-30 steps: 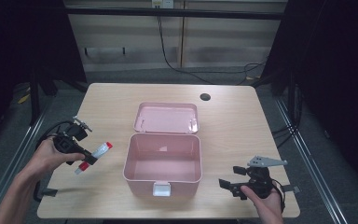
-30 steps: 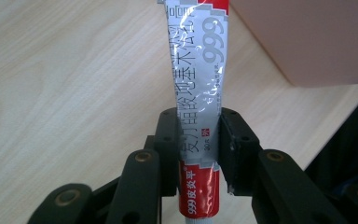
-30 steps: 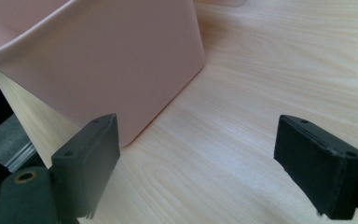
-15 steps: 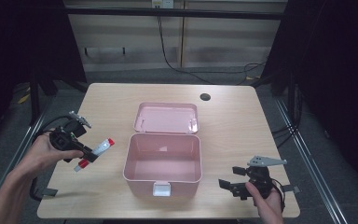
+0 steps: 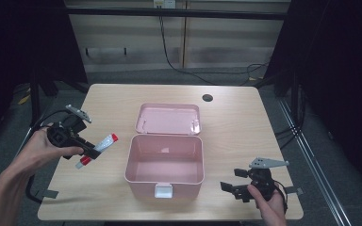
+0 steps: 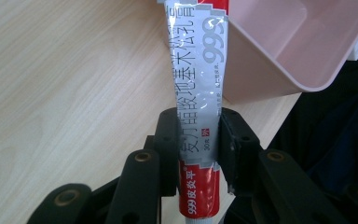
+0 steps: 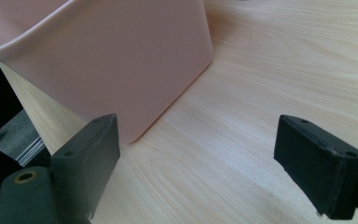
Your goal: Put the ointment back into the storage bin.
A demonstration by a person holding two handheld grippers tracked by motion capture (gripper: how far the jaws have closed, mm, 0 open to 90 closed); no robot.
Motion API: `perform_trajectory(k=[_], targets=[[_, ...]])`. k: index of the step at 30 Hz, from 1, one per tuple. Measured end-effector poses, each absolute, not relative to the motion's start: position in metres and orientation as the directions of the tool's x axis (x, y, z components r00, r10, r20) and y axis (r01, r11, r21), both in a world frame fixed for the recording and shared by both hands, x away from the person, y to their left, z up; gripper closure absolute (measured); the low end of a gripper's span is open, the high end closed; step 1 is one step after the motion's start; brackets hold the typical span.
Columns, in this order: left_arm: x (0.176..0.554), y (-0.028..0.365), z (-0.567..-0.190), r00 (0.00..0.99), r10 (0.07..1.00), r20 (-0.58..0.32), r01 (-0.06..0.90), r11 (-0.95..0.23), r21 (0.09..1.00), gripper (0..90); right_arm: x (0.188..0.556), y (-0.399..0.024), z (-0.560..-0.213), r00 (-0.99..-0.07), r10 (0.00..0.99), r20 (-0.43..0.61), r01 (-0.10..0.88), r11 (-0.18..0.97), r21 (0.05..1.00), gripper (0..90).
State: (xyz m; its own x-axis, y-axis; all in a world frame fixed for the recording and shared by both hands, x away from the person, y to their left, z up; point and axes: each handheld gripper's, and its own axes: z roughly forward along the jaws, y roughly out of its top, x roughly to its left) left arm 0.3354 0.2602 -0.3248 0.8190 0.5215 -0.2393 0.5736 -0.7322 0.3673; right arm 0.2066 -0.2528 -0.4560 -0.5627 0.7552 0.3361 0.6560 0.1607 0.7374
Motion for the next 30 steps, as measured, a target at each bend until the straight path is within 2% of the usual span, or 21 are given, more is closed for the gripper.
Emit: perform_trajectory(k=[20, 30], targets=[[0.329, 0.209, -0.301, 0.900, 0.387, -0.198, 0.435, -0.824, 0.364, 70.7, 0.206, -0.253, -0.456, -0.565, 0.760, 0.322, 0.649, 0.167, 0.743, 14.0], [0.328, 0.180, -0.301, 0.911, 0.361, -0.201, 0.411, -0.843, 0.348, 70.7, 0.206, -0.253, -0.456, -0.565, 0.759, 0.324, 0.650, 0.167, 0.741, 14.0]])
